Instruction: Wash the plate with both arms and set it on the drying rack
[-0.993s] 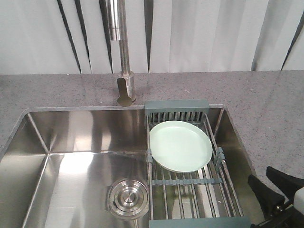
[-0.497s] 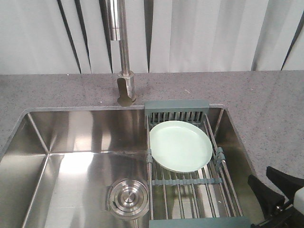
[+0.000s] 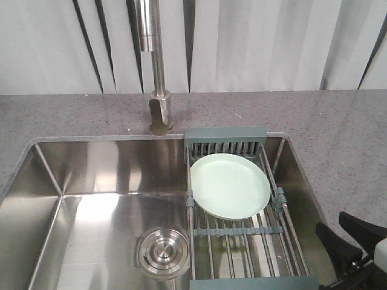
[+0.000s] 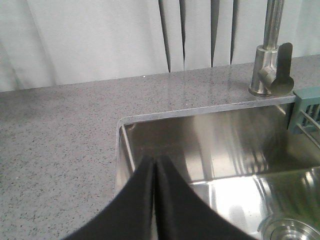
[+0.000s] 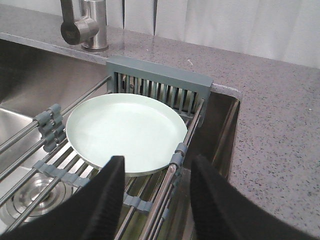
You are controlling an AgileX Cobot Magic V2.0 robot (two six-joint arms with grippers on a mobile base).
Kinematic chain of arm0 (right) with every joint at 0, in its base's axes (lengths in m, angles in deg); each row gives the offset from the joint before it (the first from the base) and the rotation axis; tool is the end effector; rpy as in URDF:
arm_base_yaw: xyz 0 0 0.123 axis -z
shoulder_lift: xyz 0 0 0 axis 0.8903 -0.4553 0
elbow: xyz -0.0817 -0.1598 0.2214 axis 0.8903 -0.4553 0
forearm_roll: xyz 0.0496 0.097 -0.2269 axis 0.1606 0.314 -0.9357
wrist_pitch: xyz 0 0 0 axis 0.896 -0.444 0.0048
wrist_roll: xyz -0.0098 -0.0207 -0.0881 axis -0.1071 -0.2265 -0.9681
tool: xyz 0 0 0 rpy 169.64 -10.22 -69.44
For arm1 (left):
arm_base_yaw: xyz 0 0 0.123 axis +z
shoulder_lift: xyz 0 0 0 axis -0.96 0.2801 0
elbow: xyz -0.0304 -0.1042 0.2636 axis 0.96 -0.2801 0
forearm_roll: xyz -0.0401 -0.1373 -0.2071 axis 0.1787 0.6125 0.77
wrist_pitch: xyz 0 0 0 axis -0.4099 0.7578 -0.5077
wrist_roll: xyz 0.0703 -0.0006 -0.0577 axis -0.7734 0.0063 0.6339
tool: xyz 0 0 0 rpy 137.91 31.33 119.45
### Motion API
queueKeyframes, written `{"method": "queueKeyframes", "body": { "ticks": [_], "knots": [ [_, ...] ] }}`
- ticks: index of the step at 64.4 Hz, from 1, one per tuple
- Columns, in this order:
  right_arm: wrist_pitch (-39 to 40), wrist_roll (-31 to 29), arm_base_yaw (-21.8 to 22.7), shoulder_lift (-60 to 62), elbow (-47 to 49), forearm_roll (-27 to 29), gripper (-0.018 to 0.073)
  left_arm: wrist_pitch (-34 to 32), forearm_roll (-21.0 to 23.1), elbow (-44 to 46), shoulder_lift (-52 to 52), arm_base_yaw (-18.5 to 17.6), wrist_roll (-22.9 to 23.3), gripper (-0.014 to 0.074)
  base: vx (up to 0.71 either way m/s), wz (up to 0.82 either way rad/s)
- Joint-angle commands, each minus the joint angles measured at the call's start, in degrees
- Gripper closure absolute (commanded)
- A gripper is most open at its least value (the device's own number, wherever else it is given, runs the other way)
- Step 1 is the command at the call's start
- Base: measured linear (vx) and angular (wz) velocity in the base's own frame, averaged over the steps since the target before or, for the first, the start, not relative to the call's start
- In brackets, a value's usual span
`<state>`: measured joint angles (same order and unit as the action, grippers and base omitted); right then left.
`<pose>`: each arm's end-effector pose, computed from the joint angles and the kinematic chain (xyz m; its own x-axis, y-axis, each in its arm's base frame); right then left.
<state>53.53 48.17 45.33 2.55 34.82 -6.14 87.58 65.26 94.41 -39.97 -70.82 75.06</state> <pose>0.1167 0.0406 0.2003 -0.1997 -0.1441 -0.9692 -0.3535 0.9331 -0.0659 0.0841 -0.0019 0.2772 -0.2266 0.0199 -0.9738 0.0228 0.9996 0.0151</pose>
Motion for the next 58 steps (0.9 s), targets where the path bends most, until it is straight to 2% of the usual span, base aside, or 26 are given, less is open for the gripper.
{"method": "queueKeyframes", "body": {
  "ticks": [1,6,20,58],
  "knots": [
    [4.84,-0.18,0.22,0.07,1.55,-0.25,0.0255,-3.97,0.9,1.25,0.3,-0.21,0.69,0.0598,0.0,0.0],
    [4.79,-0.18,0.22,0.07,1.55,-0.25,0.0303,-3.97,0.9,1.25,0.3,-0.21,0.69,0.0598,0.0,0.0],
    [4.84,-0.18,0.22,0.07,1.55,-0.25,0.0575,-3.97,0.9,1.25,0.3,-0.21,0.69,0.0598,0.0,0.0],
    [4.78,-0.18,0.22,0.07,1.55,-0.25,0.0568,-3.97,0.9,1.25,0.3,-0.21,0.69,0.0598,0.0,0.0]
  ]
}}
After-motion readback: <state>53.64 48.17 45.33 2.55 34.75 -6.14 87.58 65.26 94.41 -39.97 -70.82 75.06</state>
